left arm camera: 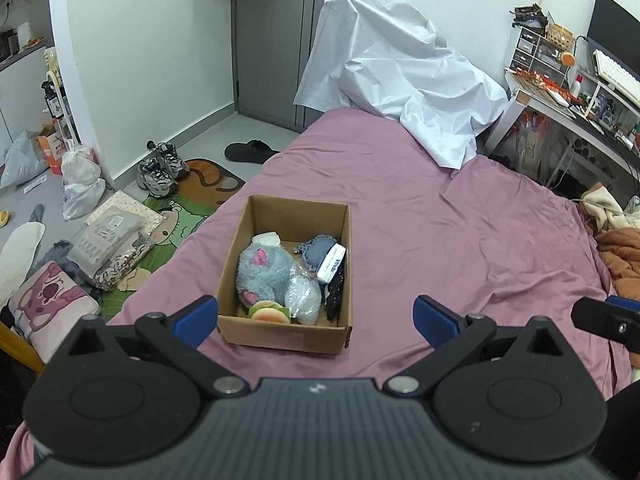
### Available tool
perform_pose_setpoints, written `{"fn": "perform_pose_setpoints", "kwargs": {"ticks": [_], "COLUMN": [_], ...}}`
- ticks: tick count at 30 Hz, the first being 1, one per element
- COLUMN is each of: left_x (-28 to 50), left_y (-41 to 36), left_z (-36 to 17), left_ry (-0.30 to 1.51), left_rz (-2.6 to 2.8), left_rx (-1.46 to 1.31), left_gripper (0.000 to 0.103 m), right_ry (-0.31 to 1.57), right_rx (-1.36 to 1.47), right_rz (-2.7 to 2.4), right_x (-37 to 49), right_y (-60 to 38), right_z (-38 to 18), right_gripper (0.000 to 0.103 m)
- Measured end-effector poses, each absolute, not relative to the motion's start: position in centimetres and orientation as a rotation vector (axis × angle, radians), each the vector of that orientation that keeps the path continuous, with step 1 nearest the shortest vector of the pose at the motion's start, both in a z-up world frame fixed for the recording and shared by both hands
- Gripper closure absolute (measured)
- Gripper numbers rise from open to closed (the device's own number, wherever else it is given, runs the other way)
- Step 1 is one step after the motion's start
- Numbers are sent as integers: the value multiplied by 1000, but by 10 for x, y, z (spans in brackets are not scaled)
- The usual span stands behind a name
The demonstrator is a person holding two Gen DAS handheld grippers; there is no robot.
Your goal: Organize soft objects
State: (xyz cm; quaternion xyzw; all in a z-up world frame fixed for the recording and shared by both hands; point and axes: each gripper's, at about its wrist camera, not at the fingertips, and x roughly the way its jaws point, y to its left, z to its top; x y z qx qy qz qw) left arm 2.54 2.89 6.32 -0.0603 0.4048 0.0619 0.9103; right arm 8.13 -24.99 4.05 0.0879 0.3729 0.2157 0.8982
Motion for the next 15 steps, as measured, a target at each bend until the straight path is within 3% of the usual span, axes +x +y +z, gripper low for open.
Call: {"fn": "perform_pose_setpoints", "kwargs": {"ticks": [15], "left_x": [24], "left_y": [27], "left_z": [55], "left_ry": [856], "left_rz": [121], "left_rx": [-100], "left_gripper": [0], "right_ry": [802], "right_rx": [184], "right_rz": [412], "right_x": [76], "right_y": [-246], "right_z": [30], "right_gripper": [0]}}
